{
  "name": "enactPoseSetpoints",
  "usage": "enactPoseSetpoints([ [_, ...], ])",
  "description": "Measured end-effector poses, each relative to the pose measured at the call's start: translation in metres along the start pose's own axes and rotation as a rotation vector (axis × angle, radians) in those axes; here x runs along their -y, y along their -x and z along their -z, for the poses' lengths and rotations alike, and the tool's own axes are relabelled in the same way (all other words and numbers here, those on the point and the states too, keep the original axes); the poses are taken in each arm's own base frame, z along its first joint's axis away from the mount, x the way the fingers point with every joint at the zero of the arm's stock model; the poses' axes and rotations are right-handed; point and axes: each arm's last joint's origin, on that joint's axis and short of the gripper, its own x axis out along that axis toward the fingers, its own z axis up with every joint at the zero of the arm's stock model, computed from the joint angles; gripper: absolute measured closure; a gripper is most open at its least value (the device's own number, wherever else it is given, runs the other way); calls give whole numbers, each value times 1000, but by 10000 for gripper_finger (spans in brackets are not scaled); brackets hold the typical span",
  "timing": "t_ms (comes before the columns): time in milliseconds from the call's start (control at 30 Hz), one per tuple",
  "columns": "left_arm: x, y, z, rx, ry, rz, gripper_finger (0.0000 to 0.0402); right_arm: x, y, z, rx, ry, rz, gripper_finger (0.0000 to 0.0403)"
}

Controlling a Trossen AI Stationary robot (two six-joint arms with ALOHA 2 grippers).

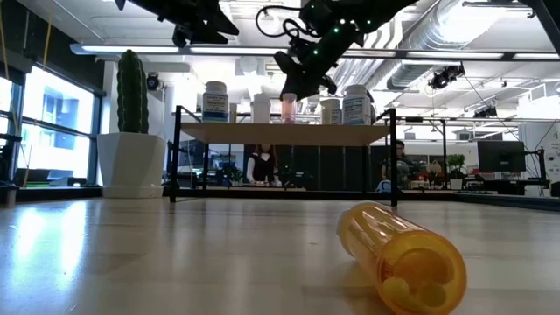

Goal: Pick and place medicine bottles onto shelf by color
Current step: Put the top small orange pill bottle on the shelf

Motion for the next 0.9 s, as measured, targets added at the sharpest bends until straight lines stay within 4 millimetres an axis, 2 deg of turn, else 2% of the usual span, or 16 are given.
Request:
enactPoseSetpoints([
  [900,0,0,0,0,4,0,163,-8,-3,18,-154,110,-32,302],
])
